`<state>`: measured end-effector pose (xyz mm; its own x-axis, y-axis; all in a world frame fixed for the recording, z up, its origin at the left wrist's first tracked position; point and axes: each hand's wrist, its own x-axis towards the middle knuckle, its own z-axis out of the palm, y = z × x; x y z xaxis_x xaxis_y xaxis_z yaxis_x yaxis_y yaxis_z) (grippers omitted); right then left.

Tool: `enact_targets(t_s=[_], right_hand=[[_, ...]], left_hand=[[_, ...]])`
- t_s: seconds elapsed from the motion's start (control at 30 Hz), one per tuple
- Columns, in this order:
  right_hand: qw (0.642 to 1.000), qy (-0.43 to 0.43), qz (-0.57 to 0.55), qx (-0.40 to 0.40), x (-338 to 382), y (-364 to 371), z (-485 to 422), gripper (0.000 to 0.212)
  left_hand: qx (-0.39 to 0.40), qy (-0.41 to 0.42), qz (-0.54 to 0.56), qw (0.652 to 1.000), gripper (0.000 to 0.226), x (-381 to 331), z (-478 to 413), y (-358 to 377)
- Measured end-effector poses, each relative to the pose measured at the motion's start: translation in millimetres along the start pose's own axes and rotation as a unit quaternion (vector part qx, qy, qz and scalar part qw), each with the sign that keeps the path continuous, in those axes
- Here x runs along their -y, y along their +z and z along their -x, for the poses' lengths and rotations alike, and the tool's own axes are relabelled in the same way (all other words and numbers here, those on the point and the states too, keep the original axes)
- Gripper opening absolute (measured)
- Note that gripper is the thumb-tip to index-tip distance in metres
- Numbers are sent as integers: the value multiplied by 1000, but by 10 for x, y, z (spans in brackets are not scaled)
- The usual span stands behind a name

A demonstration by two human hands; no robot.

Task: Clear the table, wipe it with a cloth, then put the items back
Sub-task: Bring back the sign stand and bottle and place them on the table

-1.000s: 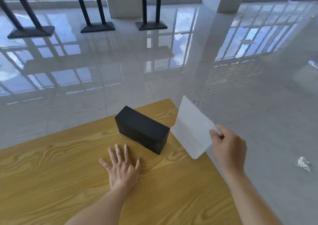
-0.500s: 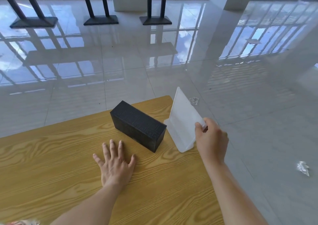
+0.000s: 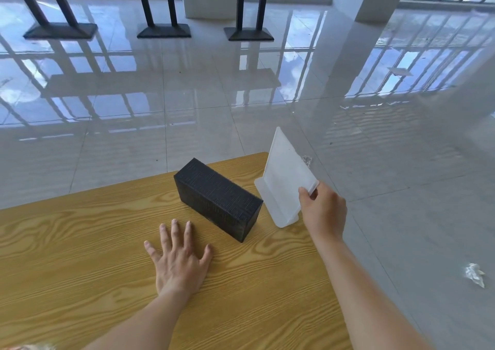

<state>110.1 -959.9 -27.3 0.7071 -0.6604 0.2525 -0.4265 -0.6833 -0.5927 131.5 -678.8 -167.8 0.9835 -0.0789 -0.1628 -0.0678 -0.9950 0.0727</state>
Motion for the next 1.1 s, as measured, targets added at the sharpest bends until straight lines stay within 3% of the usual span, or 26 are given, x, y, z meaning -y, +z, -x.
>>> enact_targets(t_s=[1.1], right_hand=[[1000, -28, -3, 0, 234, 447, -616, 33]], left_hand=[[2, -2, 7, 1000, 89, -9, 12, -13]])
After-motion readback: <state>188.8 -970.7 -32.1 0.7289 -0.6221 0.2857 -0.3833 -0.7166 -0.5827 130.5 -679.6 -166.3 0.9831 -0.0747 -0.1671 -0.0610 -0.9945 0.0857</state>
